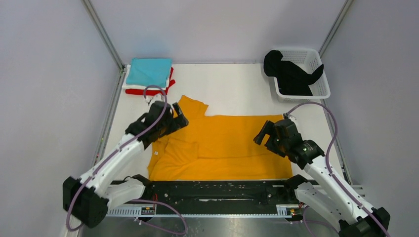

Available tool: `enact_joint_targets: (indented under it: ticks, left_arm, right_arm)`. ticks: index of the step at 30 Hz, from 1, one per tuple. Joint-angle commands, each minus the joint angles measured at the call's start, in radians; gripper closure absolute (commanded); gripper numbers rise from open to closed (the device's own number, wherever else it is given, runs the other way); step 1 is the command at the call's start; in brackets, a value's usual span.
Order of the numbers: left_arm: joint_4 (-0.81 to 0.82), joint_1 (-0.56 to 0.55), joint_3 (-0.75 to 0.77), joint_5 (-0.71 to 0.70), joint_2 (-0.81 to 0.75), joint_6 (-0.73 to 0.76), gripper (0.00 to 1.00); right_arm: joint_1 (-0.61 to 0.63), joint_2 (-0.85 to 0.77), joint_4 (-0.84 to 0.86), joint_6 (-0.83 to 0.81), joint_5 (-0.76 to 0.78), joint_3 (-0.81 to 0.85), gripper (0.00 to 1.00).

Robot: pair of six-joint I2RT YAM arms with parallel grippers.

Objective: Fold and stack the t-shirts
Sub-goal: Fold the flattened tshirt in 1/3 of the way, then grab the side of the flattened tshirt furthest away from the robot with both arms

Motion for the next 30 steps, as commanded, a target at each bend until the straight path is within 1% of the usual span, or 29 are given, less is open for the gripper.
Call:
enact_joint_targets:
  ticks: [1,4,6,8,10,13,16,18,22,26,28,30]
  left_arm:
    - [0.007,0.084,0.204,-0.077,0.222,0.109,0.01]
    - [0.009,0.131,0.354,-0.085,0.413,0.147,0.01]
    - [-0.028,0.163,0.499,-0.099,0.578,0.164,0.01]
    - [-0.024,0.189,0.617,-0.100,0.709,0.194,0.01]
    - [-0.029,0.216,0.746,-0.048,0.847,0.232,0.01]
    - [-0.095,0.250,0.970,-0.010,1.056,0.280,0.02]
    - [-0.199,0.262,1.195,-0.056,1.241,0.310,0.03]
    - [-0.234,0.263,1.302,-0.068,1.326,0.326,0.05]
    - [-0.218,0.263,1.381,-0.091,1.411,0.349,0.11]
    - [-0.226,0.263,1.404,-0.082,1.462,0.349,0.25]
    - [-0.230,0.263,1.388,-0.068,1.463,0.341,0.31]
    - [-0.229,0.262,1.365,-0.061,1.459,0.335,0.39]
  right_arm:
    - [0.005,0.027,0.032,-0.046,0.174,0.048,0.01]
    - [0.002,0.053,0.053,-0.079,0.184,0.055,0.01]
    - [-0.003,0.074,0.063,-0.107,0.186,0.056,0.01]
    - [-0.012,0.099,0.065,-0.125,0.190,0.058,0.00]
    - [-0.029,0.120,0.065,-0.140,0.189,0.061,0.00]
    - [-0.060,0.145,0.071,-0.159,0.177,0.060,0.00]
    - [-0.090,0.164,0.088,-0.175,0.139,0.048,0.00]
    - [-0.107,0.183,0.090,-0.185,0.111,0.044,0.00]
    - [-0.136,0.218,0.092,-0.192,0.081,0.036,0.01]
    - [-0.156,0.240,0.092,-0.198,0.055,0.033,0.00]
    - [-0.161,0.244,0.092,-0.199,0.059,0.034,0.01]
    - [-0.165,0.244,0.092,-0.198,0.074,0.035,0.01]
